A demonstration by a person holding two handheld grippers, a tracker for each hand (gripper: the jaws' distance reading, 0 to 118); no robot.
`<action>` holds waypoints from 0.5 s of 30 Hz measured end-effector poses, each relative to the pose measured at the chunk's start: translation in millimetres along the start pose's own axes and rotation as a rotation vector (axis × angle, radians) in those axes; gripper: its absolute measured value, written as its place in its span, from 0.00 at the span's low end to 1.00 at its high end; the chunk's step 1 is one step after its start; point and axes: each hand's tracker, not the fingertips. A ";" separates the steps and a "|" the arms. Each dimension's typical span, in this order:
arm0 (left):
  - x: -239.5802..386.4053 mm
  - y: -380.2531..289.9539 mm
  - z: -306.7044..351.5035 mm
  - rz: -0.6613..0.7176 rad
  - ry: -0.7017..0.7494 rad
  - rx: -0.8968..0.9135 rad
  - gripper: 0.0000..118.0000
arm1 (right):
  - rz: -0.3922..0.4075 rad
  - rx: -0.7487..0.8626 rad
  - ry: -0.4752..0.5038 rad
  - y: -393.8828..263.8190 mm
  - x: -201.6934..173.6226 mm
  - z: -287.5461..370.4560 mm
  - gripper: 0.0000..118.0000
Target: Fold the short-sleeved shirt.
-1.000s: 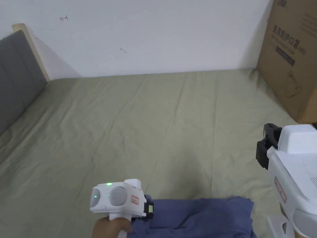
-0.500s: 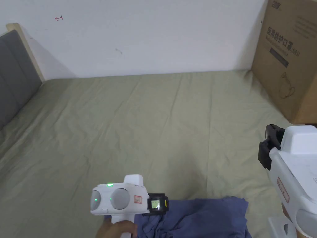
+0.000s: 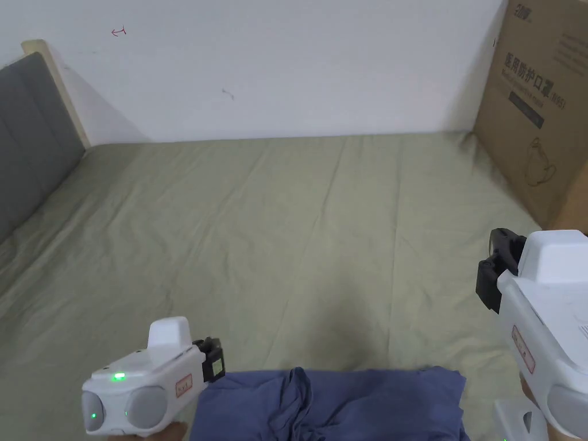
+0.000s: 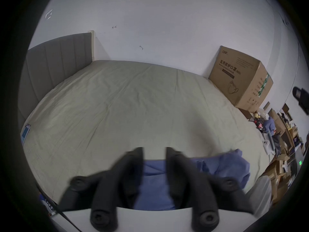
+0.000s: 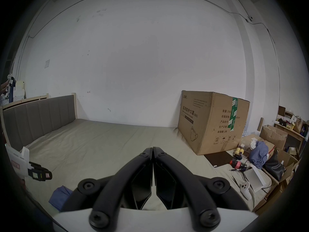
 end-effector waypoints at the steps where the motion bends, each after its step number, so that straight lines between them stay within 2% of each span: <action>1: 0.3 -6.9 -3.4 -0.013 0.008 0.002 0.02 | 0.002 -0.001 0.000 -0.7 -0.5 -0.2 0.00; 5: 7.2 -28.4 -14.8 -0.038 -0.018 -0.049 0.00 | 0.003 -0.008 0.003 -3.7 0.5 -1.7 0.00; 15: 70.1 -76.3 -55.5 -0.159 -0.126 -0.209 0.00 | 0.001 -0.023 -0.022 -8.3 12.7 -2.8 0.00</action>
